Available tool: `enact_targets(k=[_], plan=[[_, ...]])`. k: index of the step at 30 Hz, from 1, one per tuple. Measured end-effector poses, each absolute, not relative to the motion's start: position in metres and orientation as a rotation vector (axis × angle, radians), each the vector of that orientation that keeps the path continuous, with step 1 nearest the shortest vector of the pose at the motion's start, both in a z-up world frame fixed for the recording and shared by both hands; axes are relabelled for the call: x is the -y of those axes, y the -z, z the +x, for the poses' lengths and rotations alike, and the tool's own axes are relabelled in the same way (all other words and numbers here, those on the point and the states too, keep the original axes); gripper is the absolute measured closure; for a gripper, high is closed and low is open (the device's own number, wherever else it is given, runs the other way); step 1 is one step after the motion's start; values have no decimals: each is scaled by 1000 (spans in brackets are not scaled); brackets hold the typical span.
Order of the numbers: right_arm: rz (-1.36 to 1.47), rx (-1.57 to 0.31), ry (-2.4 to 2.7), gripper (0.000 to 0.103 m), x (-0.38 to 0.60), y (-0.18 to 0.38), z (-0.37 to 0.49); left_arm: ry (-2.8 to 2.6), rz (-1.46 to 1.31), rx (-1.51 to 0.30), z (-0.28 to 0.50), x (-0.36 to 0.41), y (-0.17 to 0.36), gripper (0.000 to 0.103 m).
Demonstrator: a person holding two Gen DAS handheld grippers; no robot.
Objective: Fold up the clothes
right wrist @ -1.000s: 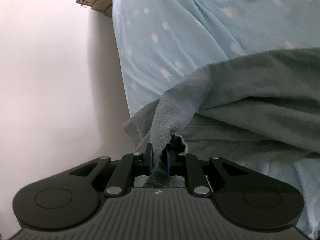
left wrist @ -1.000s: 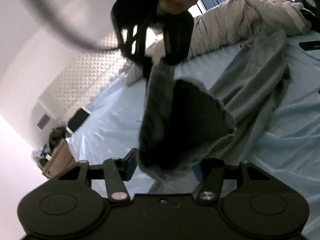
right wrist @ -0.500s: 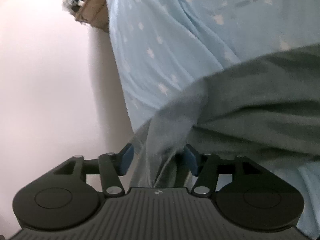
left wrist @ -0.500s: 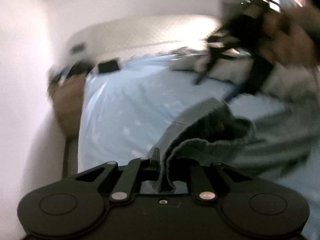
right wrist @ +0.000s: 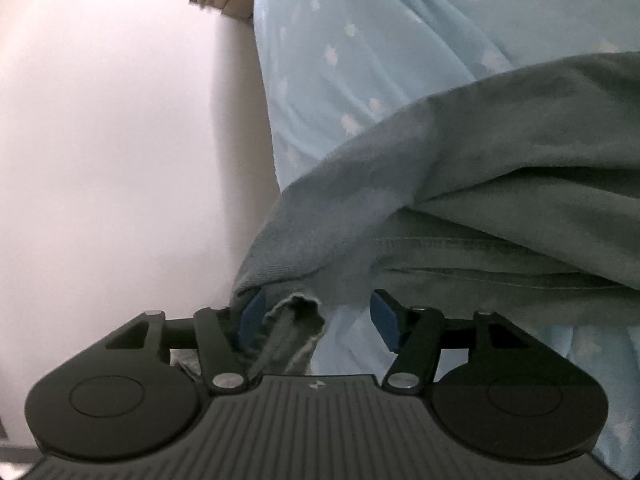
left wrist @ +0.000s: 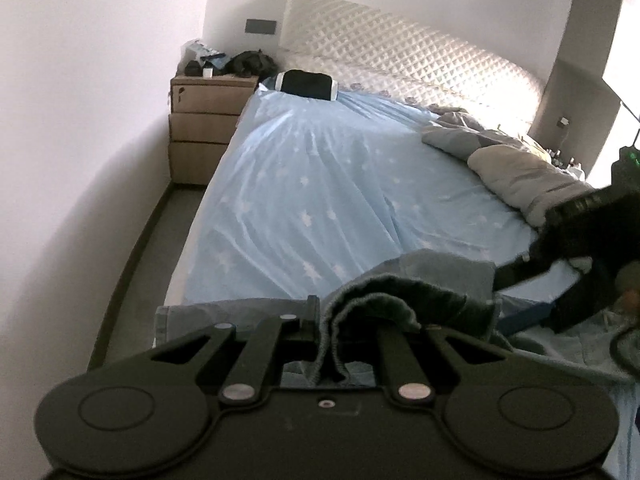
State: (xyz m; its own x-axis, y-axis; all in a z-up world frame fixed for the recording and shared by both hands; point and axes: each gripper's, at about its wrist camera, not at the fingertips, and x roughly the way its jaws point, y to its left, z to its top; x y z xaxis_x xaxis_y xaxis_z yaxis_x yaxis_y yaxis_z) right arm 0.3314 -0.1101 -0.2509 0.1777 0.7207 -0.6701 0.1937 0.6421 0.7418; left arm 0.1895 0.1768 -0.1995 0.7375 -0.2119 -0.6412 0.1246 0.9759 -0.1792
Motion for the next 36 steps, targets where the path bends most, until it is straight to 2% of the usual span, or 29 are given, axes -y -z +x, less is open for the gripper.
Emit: enact_targets(k=[6,12,15,17,19,21,27,36], plan=[[818,-1349,-487,48,115,250,320,170,-158,-729,184,-178,200,96],[613,-1370,-534,51,99,251,318,164,-170,-739,184,-177,199,96],[654,-1351,-533,54,95,259,317,163,-178,-744,184,-178,198,96],[693,-1323,-509,61,93,263,317,161,-183,-749,183,-177,197,96],[699,-1280,-479,90,90,261,316,161,-186,-755,181,-176,196,96],[708,-1199,-465,97,88,254,313,159,-193,-755,180,-174,194,96],[686,-984,-344,99,103,212,310,176,-267,-768,182,-167,189,96],[425,-749,-378,99,71,133,338,185,-377,-699,188,-160,170,96]])
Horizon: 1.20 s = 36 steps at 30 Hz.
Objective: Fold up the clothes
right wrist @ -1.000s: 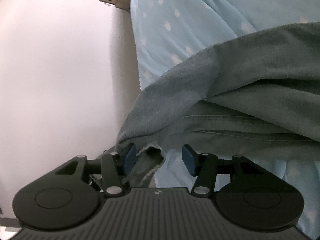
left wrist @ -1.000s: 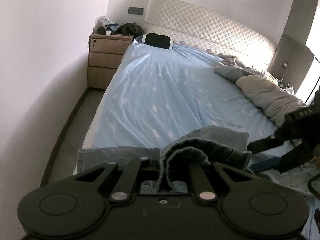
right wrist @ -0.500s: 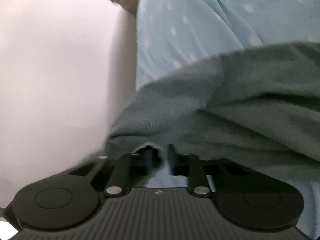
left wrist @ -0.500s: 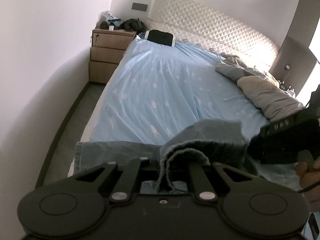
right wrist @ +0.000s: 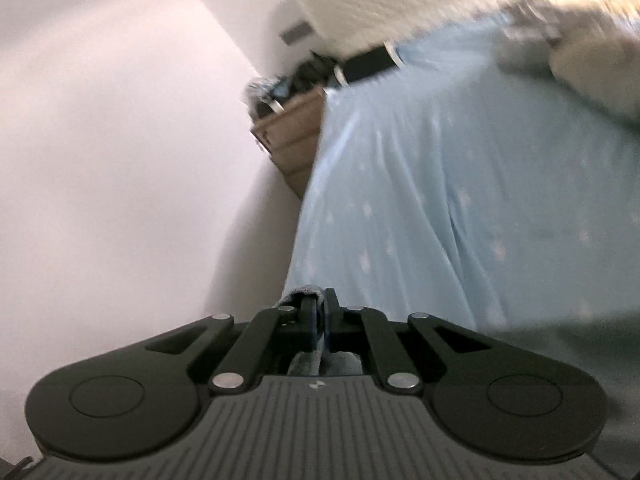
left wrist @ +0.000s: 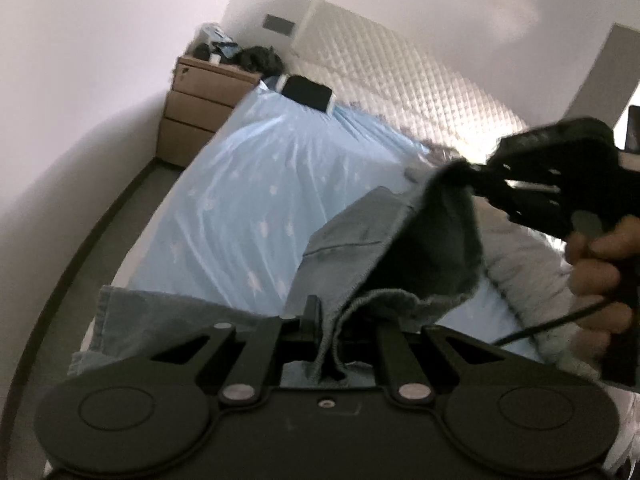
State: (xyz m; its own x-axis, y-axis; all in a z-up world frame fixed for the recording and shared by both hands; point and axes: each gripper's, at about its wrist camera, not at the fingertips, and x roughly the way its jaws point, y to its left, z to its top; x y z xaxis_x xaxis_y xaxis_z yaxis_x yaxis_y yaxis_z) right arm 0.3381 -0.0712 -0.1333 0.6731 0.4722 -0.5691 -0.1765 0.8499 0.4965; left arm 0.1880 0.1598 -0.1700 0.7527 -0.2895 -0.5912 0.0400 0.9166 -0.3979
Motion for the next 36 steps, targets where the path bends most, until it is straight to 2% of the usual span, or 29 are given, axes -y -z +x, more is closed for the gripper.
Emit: enact_targets(k=[7,14,18,20,22,24,31,36], plan=[[178,-753,-547,99,-30,145,381,41,-515,-672,182,-209,184,98],[9,-944,-710,99,-143,204,405,-164,-730,-760,171,-279,238,98],[-37,-1071,-721,96,-173,235,415,-222,-816,-826,169,-301,274,98],[-64,-1096,-712,86,-175,242,413,-225,-833,-841,172,-304,283,98],[-98,-1076,-721,66,-167,240,408,-219,-831,-852,177,-305,286,98],[-137,-1056,-708,54,-156,239,403,-211,-822,-861,184,-303,289,98],[-38,-1045,-607,53,-87,215,410,-238,-838,-922,186,-313,305,98],[74,-1032,-552,52,-11,187,381,-310,-932,-985,180,-323,330,98]])
